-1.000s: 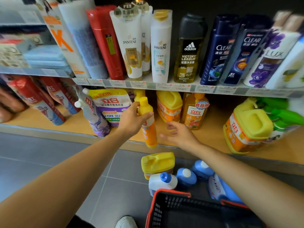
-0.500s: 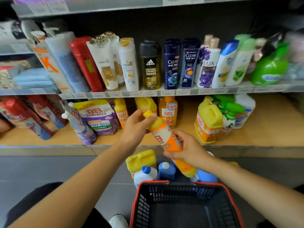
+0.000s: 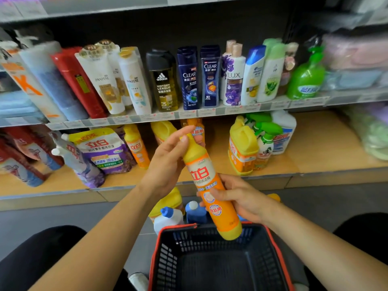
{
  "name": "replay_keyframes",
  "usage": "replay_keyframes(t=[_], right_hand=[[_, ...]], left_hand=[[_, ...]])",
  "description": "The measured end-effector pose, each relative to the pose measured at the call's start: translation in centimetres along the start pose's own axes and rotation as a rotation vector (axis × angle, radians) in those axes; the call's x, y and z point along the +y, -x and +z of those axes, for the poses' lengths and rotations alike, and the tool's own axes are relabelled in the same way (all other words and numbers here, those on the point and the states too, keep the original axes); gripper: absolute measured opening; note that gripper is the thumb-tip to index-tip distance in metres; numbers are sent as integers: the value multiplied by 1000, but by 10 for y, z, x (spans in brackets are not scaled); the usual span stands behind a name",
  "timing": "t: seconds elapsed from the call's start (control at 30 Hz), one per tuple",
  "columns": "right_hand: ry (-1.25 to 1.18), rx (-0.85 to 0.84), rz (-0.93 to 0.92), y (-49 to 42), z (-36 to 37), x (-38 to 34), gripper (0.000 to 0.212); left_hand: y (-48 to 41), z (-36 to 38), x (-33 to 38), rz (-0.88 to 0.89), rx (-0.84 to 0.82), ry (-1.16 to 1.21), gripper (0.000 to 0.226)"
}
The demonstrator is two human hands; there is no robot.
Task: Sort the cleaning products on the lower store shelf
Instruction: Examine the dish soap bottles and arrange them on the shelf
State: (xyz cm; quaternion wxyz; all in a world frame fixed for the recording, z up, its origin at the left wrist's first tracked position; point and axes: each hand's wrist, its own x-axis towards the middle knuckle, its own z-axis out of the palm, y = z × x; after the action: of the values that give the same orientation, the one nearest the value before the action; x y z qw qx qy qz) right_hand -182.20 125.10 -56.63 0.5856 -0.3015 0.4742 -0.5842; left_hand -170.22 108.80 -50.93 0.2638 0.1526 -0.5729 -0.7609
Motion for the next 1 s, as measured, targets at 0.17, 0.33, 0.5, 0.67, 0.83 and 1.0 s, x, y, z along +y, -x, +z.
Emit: replay_keyframes(t=[0.17, 0.33, 0.5, 0.67, 0.83, 1.0], right_hand=[[368, 278, -184, -3, 1, 4, 38], [554, 395, -282, 0, 1, 5, 42], [621, 394, -263, 1, 3, 8, 41], [398, 288, -196, 2, 0, 6, 39], [119, 203, -111, 2, 0, 2, 41], [-40, 67, -35, 6, 3, -6, 44]], left_hand=[[-3, 10, -10, 109, 182, -94, 40], [-6, 13, -21, 172, 294, -174, 33], [-14, 9, -22, 137, 290, -260, 23], [-16, 2, -15, 73, 77, -260, 30], [-13, -1, -5, -50, -81, 1, 44], [-8, -1, -1, -87, -24, 170, 41]])
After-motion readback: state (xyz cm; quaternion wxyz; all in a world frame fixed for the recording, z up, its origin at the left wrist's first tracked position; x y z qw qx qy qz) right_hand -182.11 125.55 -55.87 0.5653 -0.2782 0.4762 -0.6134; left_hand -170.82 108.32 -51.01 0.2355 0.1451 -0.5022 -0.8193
